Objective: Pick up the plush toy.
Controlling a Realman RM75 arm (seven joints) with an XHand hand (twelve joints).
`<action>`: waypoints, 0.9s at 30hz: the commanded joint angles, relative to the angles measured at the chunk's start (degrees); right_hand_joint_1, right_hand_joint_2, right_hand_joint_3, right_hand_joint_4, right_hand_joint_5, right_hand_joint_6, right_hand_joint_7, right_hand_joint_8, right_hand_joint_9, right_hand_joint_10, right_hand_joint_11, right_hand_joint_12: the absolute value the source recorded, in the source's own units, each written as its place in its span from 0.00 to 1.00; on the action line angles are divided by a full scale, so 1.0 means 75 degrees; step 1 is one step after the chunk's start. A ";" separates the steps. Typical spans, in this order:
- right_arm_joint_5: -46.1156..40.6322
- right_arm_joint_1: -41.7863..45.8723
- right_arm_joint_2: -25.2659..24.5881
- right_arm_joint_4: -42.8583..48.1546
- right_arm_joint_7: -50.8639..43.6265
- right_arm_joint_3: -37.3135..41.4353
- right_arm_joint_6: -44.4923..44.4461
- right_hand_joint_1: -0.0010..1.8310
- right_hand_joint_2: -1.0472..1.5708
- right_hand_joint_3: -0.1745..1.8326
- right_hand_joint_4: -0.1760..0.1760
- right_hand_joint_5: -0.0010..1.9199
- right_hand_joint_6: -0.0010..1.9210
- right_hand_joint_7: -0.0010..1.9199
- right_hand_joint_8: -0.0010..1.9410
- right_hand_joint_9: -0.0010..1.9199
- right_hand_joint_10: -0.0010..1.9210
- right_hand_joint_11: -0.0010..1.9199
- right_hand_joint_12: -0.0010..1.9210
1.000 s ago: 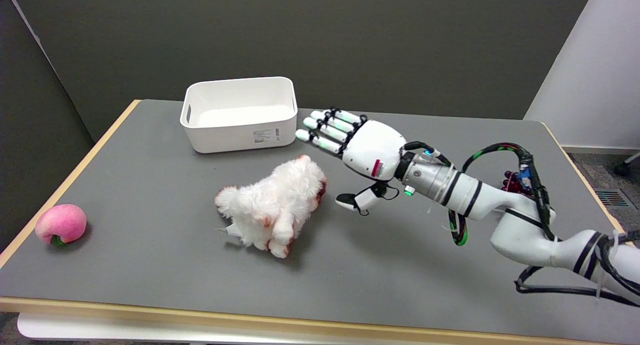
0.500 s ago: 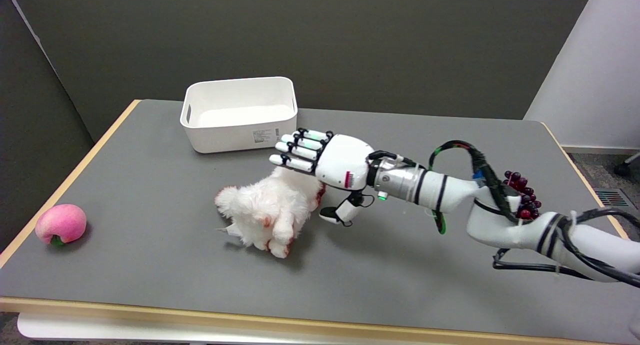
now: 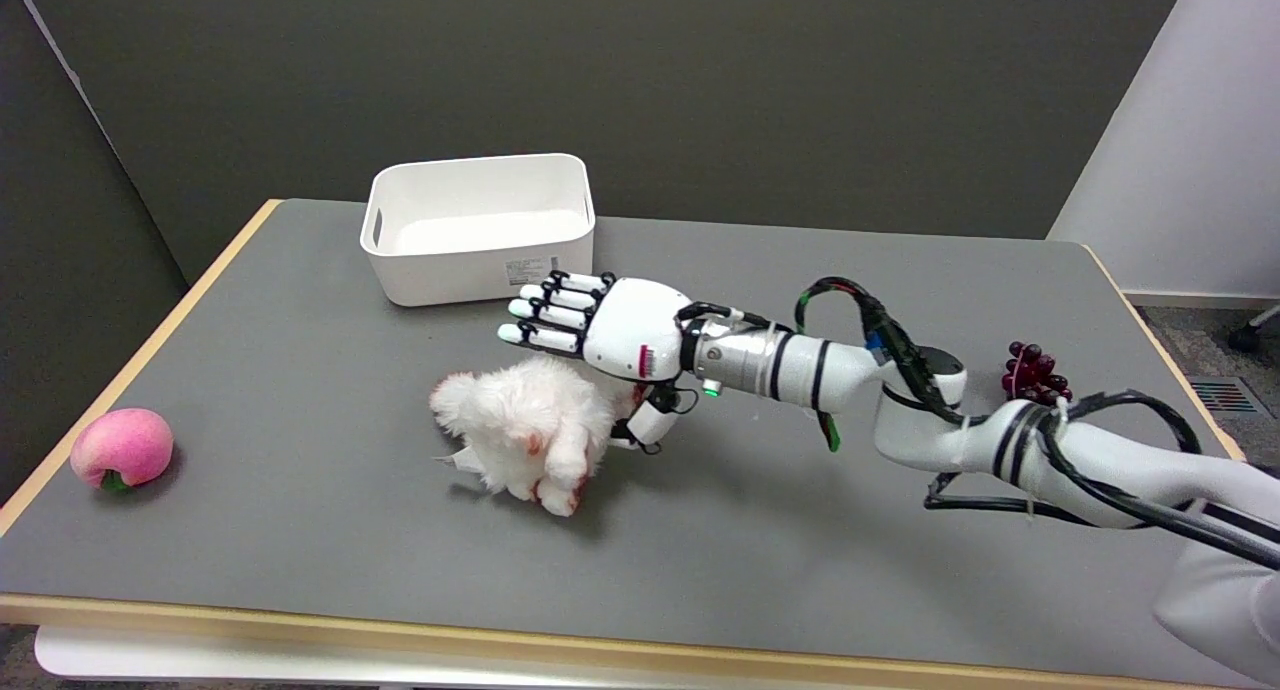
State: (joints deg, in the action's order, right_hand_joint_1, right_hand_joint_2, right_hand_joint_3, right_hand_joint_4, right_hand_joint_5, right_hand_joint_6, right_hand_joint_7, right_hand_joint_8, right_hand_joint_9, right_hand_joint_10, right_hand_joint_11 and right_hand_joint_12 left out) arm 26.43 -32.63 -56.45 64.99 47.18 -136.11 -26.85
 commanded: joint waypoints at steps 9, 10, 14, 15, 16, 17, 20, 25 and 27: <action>0.0480 -0.1308 -0.0856 -0.0989 0.0736 -0.0893 -0.0079 0.56 0.74 0.48 0.55 0.18 0.56 0.34 0.48 0.30 0.58 0.25 0.78; 0.0480 -0.1308 -0.0856 -0.0963 0.0736 -0.0882 -0.0079 0.60 0.81 0.32 0.25 0.21 0.72 0.39 0.60 0.33 0.61 0.28 0.81; 0.0480 -0.1282 -0.0856 -0.0859 0.0747 -0.0842 -0.0012 0.65 0.86 0.17 0.00 0.25 0.83 0.44 0.70 0.40 0.65 0.33 0.83; 0.0480 -0.1267 -0.0856 -0.0838 0.0747 -0.0833 0.0033 0.65 0.86 0.17 0.00 0.25 0.83 0.44 0.71 0.40 0.66 0.33 0.84; 0.0466 -0.1240 -0.0851 -0.0806 0.0747 -0.0816 0.0104 0.65 0.86 0.16 0.00 0.25 0.82 0.44 0.71 0.40 0.66 0.33 0.83; 0.0445 -0.1219 -0.0841 -0.0775 0.0747 -0.0806 0.0156 0.65 0.87 0.16 0.00 0.25 0.82 0.44 0.72 0.40 0.66 0.33 0.83; 0.0427 -0.1134 -0.0809 -0.0649 0.0747 -0.0723 0.0296 0.65 0.86 0.16 0.00 0.26 0.81 0.44 0.72 0.41 0.65 0.34 0.81; 0.0480 -0.0917 -0.0731 -0.0260 0.0864 -0.0380 0.0621 0.65 0.86 0.17 0.00 0.27 0.80 0.45 0.71 0.42 0.65 0.36 0.80; 0.0480 -0.0845 -0.0656 -0.0058 0.0917 -0.0276 0.0730 0.65 0.86 0.17 0.00 0.27 0.79 0.45 0.71 0.42 0.65 0.36 0.80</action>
State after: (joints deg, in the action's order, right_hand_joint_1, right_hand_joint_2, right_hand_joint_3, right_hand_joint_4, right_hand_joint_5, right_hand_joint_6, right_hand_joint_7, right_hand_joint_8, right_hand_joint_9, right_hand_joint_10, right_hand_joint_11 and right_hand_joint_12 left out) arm 29.48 -40.63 -62.00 59.72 52.00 -141.41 -26.03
